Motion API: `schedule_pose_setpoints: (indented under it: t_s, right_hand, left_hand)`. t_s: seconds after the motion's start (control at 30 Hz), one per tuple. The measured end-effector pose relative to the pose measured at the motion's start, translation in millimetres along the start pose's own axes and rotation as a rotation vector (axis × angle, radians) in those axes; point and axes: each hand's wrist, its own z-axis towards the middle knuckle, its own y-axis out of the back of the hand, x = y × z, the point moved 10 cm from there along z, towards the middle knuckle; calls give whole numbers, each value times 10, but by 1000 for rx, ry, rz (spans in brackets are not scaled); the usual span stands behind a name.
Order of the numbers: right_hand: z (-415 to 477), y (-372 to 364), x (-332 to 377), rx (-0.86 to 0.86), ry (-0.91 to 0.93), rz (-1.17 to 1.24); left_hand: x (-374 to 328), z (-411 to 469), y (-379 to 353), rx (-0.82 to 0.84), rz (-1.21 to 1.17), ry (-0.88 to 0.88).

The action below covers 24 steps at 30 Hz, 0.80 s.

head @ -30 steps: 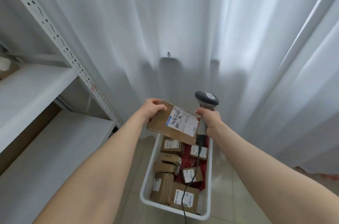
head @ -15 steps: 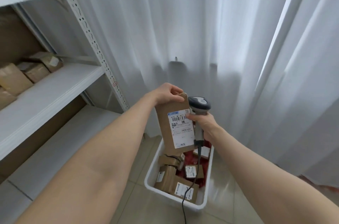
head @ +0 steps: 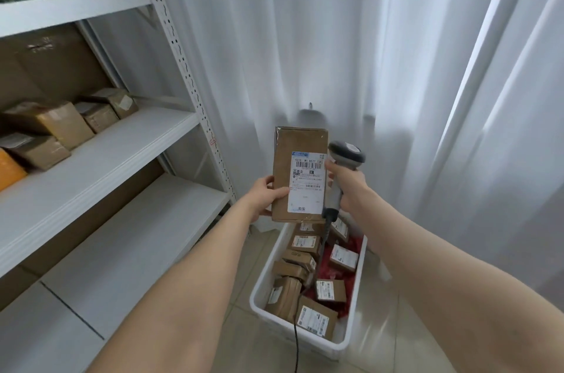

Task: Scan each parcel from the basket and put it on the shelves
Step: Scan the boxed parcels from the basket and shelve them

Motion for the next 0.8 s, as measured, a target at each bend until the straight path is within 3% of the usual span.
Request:
schedule_pose_setpoints:
  t_s: [0.07,0.27,0.8]
  right_hand:
    - [-36,9,3,-32,16,-26]
    - [-325,-292,-89,148,9,-202]
    - [-625,-426,-127,59,-5,-244]
  left_hand:
    - [12,37,126,-89,0,-9]
    - [38,140,430,-298,99,-33]
    - [-3,283,428,-235,13,15]
